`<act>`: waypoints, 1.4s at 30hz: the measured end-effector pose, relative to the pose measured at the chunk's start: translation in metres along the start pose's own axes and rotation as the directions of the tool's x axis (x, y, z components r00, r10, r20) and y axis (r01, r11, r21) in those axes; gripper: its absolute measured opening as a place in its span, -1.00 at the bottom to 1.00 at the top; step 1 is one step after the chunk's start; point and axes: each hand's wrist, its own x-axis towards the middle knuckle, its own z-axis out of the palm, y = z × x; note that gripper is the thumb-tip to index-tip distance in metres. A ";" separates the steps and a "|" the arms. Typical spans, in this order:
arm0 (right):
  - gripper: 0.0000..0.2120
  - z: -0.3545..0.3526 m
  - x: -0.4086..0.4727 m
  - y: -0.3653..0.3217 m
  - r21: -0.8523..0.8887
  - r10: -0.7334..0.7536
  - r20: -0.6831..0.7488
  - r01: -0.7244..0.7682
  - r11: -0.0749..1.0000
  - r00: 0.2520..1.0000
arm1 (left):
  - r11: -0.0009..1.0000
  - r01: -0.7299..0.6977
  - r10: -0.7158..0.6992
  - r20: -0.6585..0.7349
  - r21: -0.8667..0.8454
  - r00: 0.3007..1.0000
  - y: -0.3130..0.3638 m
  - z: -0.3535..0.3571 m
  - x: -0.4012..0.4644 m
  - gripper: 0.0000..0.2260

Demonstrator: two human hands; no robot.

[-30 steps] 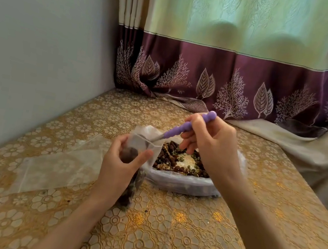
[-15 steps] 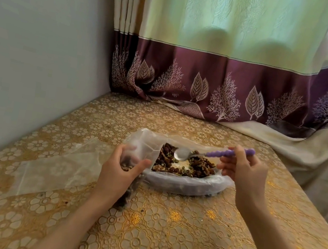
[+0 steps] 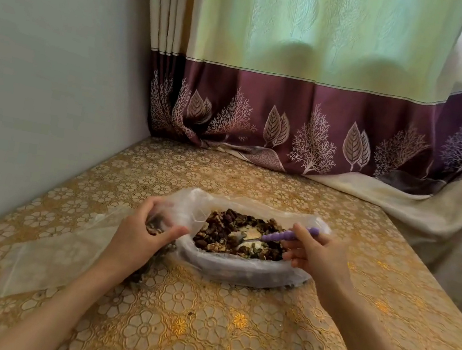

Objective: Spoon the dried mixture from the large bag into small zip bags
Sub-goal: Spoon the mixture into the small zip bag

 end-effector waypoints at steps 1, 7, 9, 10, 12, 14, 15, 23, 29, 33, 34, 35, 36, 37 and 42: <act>-0.71 0.002 0.001 0.001 0.000 0.012 0.014 -0.012 1.000 1.000 | 1.000 0.004 -0.004 -0.001 -0.003 1.000 -0.003 0.000 0.000 -0.38; -0.68 0.007 0.008 0.000 0.063 0.102 0.065 -0.106 0.992 0.993 | 1.000 0.006 -0.007 -0.029 -0.019 1.000 -0.006 0.004 -0.009 -0.26; -0.68 0.009 0.007 0.000 0.083 0.142 0.098 -0.150 0.985 0.985 | 1.000 -0.019 0.019 -0.003 -0.001 1.000 -0.005 0.003 -0.011 -0.23; -0.70 0.010 0.006 0.001 0.093 0.160 0.099 -0.169 0.981 0.982 | 0.999 -0.032 0.031 0.013 0.008 0.999 -0.004 0.002 -0.012 -0.24; -0.71 0.011 0.005 0.002 0.113 0.177 0.081 -0.185 0.976 0.981 | 0.999 -0.040 0.040 0.038 0.009 0.998 -0.004 0.001 -0.013 -0.27; -0.71 0.011 0.006 0.000 0.111 0.157 0.032 -0.160 0.981 0.987 | 0.999 -0.038 0.038 0.049 0.003 0.998 -0.004 -0.001 -0.013 -0.29; -0.70 0.010 0.006 -0.002 0.105 0.136 0.007 -0.136 0.985 0.991 | 0.999 -0.033 0.033 0.052 0.004 0.998 -0.005 -0.001 -0.013 -0.28; -0.73 0.007 0.012 -0.013 0.180 0.096 -0.086 -0.079 0.980 0.992 | 1.000 0.000 -0.001 0.082 0.009 0.997 -0.004 -0.002 -0.014 -0.21; -0.70 0.015 0.015 -0.027 0.243 0.029 -0.131 0.004 0.970 0.991 | 1.000 0.009 -0.011 0.089 0.013 0.996 -0.004 -0.003 -0.014 -0.17; -0.70 0.028 0.011 -0.040 0.257 -0.034 -0.111 0.062 0.964 0.993 | 1.000 0.002 -0.004 0.083 0.016 0.997 -0.008 -0.002 -0.013 -0.24; -0.70 0.032 0.008 -0.043 0.259 -0.050 -0.094 0.073 0.963 0.994 | 1.000 0.000 -0.001 0.080 0.012 0.997 -0.008 -0.002 -0.013 -0.24; -0.70 0.037 0.005 -0.046 0.258 -0.070 -0.073 0.087 0.962 0.995 | 1.000 -0.002 0.001 0.078 0.009 0.997 -0.009 -0.002 -0.013 -0.25; -0.71 0.043 0.002 -0.048 0.253 -0.095 -0.049 0.104 0.962 0.994 | 1.000 -0.006 0.005 0.076 0.009 0.997 -0.010 -0.002 -0.013 -0.26; -0.71 0.048 -0.003 -0.050 0.244 -0.127 -0.021 0.129 0.961 0.992 | 1.000 -0.007 0.006 0.076 0.008 0.997 -0.010 -0.002 -0.013 -0.30; -0.73 0.072 -0.021 -0.054 0.098 -0.387 0.143 0.376 0.921 0.911 | 0.999 -0.011 0.014 0.065 -0.045 0.998 -0.008 -0.003 -0.012 -0.53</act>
